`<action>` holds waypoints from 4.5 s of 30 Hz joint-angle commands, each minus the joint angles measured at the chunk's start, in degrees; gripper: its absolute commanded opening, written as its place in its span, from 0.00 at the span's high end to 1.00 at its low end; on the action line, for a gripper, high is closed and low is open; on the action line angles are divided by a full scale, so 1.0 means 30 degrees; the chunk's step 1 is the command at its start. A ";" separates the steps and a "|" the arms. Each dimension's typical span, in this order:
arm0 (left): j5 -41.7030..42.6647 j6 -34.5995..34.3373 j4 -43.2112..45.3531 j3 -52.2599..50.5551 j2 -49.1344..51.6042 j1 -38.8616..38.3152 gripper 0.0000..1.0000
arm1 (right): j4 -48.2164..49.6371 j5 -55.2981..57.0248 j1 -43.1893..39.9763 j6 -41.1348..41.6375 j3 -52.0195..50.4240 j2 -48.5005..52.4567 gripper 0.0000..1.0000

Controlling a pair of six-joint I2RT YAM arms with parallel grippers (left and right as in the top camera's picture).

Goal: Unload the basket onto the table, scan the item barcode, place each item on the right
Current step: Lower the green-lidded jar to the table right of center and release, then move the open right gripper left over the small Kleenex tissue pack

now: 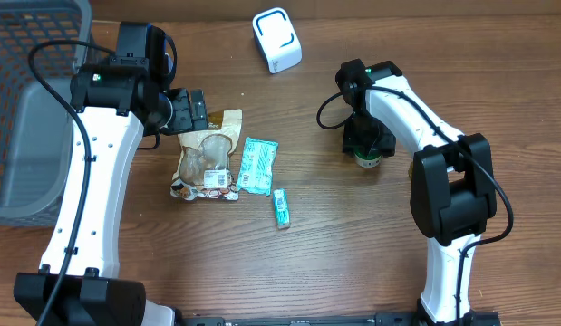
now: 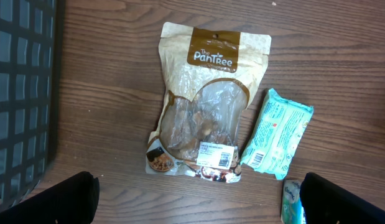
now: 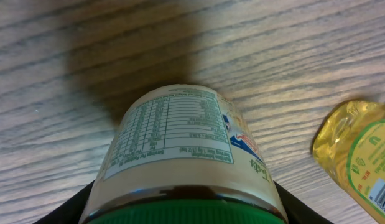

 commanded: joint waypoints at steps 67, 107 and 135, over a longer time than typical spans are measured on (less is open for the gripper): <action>0.0095 0.0160 0.0007 -0.0029 0.0153 -0.0022 0.00 | -0.1268 -0.0029 -0.0022 -0.0714 0.4204 -0.0313 0.05; 0.0095 0.0160 0.0007 -0.0029 0.0153 -0.0022 0.00 | -0.0998 -0.7686 0.3891 -0.0714 0.3759 -0.0313 0.15; 0.0095 0.0160 0.0007 -0.0029 0.0153 -0.0022 0.00 | -0.1158 -0.7584 0.7650 -0.0182 0.2455 -0.0306 0.25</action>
